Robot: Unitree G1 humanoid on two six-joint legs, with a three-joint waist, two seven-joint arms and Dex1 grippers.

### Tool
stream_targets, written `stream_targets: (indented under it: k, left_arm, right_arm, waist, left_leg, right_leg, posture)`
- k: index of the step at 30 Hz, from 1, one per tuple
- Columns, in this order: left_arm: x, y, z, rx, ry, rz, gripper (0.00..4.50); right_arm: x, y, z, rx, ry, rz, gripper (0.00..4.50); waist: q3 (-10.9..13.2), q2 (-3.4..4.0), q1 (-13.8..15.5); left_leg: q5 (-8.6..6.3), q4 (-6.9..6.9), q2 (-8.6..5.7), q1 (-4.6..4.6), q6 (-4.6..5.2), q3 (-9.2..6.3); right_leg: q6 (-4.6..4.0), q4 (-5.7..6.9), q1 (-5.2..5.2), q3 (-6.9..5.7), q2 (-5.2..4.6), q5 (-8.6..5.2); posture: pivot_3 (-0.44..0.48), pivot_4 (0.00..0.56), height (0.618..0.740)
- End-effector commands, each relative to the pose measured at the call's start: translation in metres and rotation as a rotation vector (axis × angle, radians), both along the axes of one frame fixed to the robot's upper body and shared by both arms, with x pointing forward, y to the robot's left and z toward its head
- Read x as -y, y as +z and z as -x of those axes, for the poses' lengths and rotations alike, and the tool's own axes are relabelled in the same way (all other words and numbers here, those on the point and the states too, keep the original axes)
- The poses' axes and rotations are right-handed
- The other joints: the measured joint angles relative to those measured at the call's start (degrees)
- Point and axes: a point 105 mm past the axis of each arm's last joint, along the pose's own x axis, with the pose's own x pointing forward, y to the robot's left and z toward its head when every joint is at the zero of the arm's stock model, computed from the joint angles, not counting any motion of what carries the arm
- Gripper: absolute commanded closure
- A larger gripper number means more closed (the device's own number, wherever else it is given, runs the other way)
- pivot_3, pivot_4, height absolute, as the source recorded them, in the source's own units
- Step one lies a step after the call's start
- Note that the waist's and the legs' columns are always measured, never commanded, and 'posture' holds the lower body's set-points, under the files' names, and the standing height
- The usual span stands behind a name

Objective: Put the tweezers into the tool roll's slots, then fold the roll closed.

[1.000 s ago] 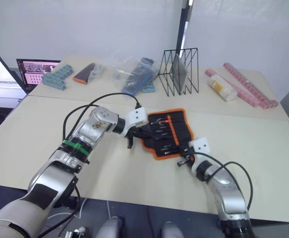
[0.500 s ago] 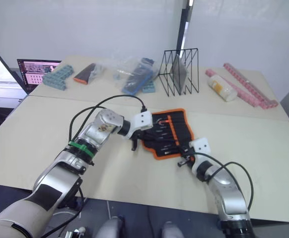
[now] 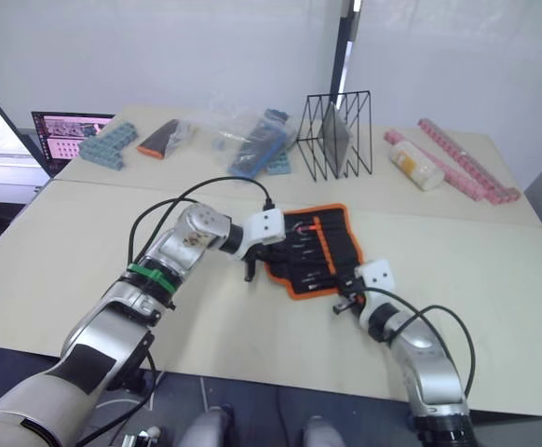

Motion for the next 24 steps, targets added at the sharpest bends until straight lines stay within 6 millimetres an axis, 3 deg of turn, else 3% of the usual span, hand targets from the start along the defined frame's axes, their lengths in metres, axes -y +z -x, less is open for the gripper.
stream_targets:
  k: [1, 15, 24]
  left_arm:
    - [0.001, 0.007, 0.001, 0.028, -0.012, 0.001, 4.48]
    - [0.003, 0.002, 0.001, 0.011, 0.006, -0.001, 4.48]
    - [0.024, 0.004, -0.005, 0.037, 0.021, 0.027, 4.48]
  right_arm:
    - [-0.003, -0.004, 0.0, -0.02, 0.013, 0.002, 4.5]
    - [-0.003, -0.005, 0.0, -0.023, 0.014, 0.005, 4.5]
    - [-0.006, -0.01, 0.0, -0.032, 0.031, 0.032, 4.5]
  waist:
    - [0.0, 0.0, 0.0]
    - [0.0, 0.0, -0.1]
    - [0.0, 0.0, 0.0]
  left_leg:
    - [0.0, 0.0, 0.0, 0.0, 0.0, 0.0]
    - [0.0, 0.03, 0.0, 0.01, 0.0, 0.0]
    - [0.0, 0.11, 0.0, 0.01, 0.0, 0.0]
  right_leg:
    - [0.0, 0.01, 0.0, 0.0, 0.0, 0.0]
    - [0.0, 0.05, 0.0, 0.0, 0.0, 0.0]
    - [0.0, 0.08, 0.02, 0.0, 0.0, 0.0]
  posture:
    - [0.0, 0.15, 0.734]
    - [0.0, 0.15, 0.734]
    - [0.0, 0.15, 0.734]
